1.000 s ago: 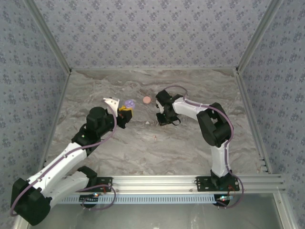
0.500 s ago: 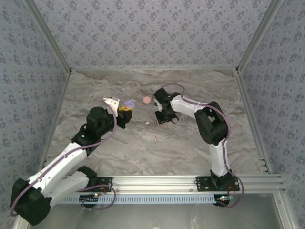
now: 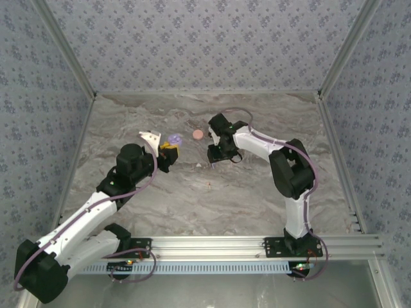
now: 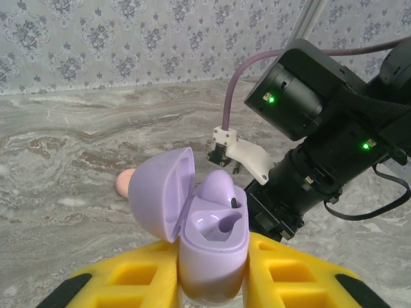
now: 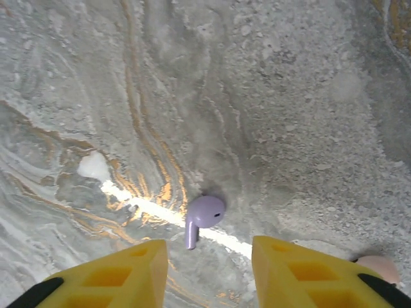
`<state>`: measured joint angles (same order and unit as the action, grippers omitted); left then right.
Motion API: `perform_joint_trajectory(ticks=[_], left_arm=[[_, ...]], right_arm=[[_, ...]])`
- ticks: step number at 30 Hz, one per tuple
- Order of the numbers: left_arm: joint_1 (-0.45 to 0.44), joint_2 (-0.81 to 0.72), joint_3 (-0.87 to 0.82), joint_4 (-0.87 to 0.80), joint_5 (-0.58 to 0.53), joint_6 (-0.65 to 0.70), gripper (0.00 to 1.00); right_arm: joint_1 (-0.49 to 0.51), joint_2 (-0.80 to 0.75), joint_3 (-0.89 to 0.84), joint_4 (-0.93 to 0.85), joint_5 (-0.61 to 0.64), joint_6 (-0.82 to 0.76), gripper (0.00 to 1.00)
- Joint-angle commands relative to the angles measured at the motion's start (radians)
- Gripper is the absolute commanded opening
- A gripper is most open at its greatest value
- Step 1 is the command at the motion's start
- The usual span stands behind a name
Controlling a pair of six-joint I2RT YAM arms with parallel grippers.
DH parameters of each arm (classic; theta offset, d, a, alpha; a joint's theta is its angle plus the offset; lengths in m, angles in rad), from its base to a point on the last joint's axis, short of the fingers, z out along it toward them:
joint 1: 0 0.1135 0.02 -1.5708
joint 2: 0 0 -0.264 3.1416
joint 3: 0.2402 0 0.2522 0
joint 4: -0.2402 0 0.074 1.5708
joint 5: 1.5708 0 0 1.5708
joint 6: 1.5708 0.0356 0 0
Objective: Insert the wireless bluetooth earbuds into the charging case
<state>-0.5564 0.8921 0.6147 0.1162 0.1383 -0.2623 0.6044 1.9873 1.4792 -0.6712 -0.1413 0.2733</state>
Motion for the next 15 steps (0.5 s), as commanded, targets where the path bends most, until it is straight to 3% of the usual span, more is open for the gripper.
perform_joint_trajectory(ticks=[1,15], left_arm=[[0.002,-0.009,0.033,0.045,0.013,0.003,0.26],[0.0,-0.004,0.03,0.047,0.016,0.003,0.26]], right_arm=[[-0.005,0.013,0.033,-0.019,-0.041,0.059,0.44],[-0.008,0.121,0.121,-0.087,-0.04,0.113,0.45]])
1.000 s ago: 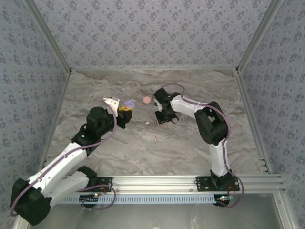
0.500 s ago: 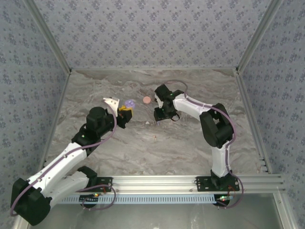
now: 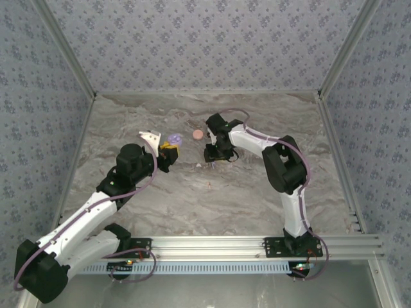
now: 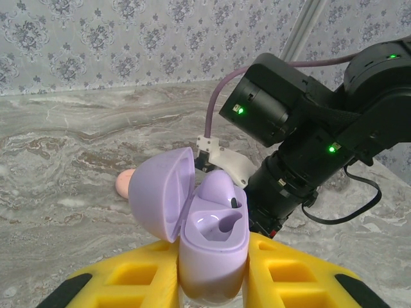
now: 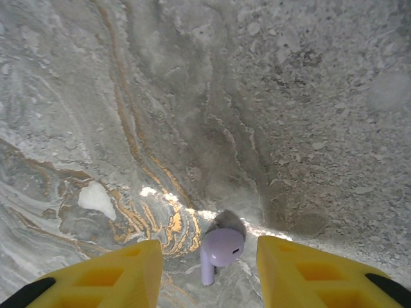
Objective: Insert the wireless bluetooth earbuds into the charging case
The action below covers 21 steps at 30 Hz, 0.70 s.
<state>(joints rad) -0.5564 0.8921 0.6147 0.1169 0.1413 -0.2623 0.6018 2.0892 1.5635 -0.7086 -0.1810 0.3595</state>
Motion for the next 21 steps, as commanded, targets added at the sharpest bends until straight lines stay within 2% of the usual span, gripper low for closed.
perform_joint_trajectory(ticks=[1,21], left_arm=[[0.0,-0.003,0.03,0.046,0.012,0.003,0.26],[0.001,0.0,0.028,0.048,0.012,0.006,0.26]], right_arm=[[-0.005,0.023,0.038,-0.052,0.001,0.029,0.45],[0.004,0.07,0.068,-0.078,0.002,0.024,0.42]])
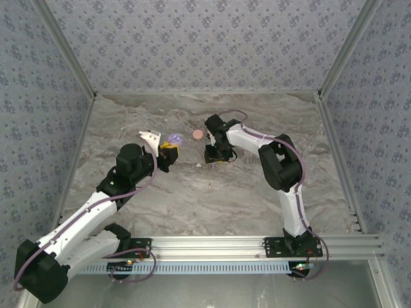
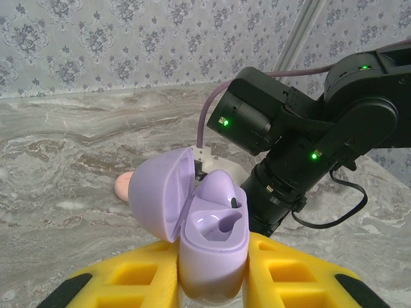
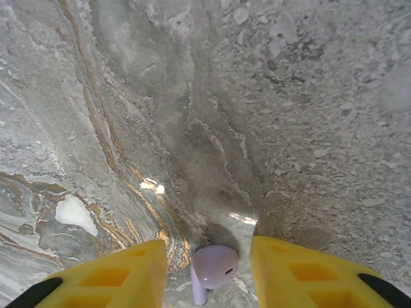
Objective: Insert the wireless bluetooth earbuds into the charging case
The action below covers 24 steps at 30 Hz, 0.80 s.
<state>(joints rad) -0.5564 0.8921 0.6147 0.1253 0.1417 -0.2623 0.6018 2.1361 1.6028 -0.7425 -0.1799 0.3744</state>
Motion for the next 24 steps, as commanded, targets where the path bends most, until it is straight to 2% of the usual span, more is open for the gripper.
perform_joint_trajectory(ticks=[1,24], left_arm=[[0.0,-0.001,0.029,0.04,0.011,0.006,0.26],[0.001,-0.003,0.022,0.043,0.009,0.004,0.26]], right_arm=[[0.004,0.025,0.031,-0.046,0.003,0.008,0.42],[0.034,0.056,0.063,-0.099,0.039,0.006,0.38]])
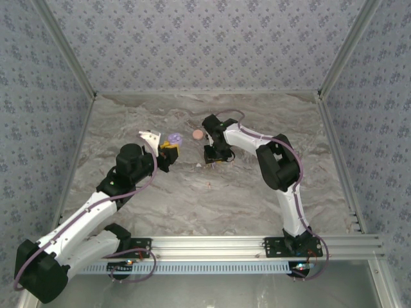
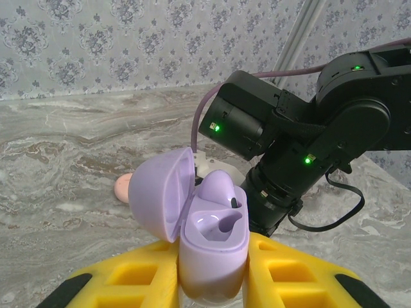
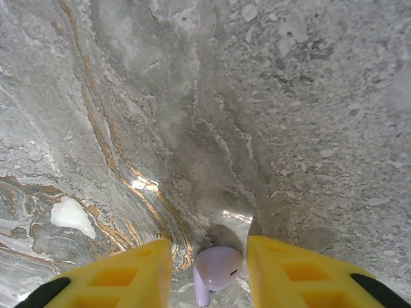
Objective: Insert the wireless bluetooth earbuds into the charging case
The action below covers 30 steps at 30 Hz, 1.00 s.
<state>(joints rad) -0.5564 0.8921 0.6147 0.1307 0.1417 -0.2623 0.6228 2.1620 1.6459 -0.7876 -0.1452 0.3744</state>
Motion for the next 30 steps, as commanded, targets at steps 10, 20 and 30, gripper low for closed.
perform_joint_trajectory(ticks=[10,20,30], left_arm=[[0.0,-0.005,0.019,0.038,0.009,0.002,0.26],[0.001,-0.005,0.016,0.038,0.009,-0.002,0.26],[-0.002,0.024,0.012,0.054,0.01,-0.017,0.26]], right_arm=[[0.023,0.036,0.023,-0.056,0.009,0.009,0.31],[0.018,0.002,0.01,-0.035,0.024,0.007,0.26],[-0.034,-0.086,-0.107,0.086,-0.046,0.017,0.25]])
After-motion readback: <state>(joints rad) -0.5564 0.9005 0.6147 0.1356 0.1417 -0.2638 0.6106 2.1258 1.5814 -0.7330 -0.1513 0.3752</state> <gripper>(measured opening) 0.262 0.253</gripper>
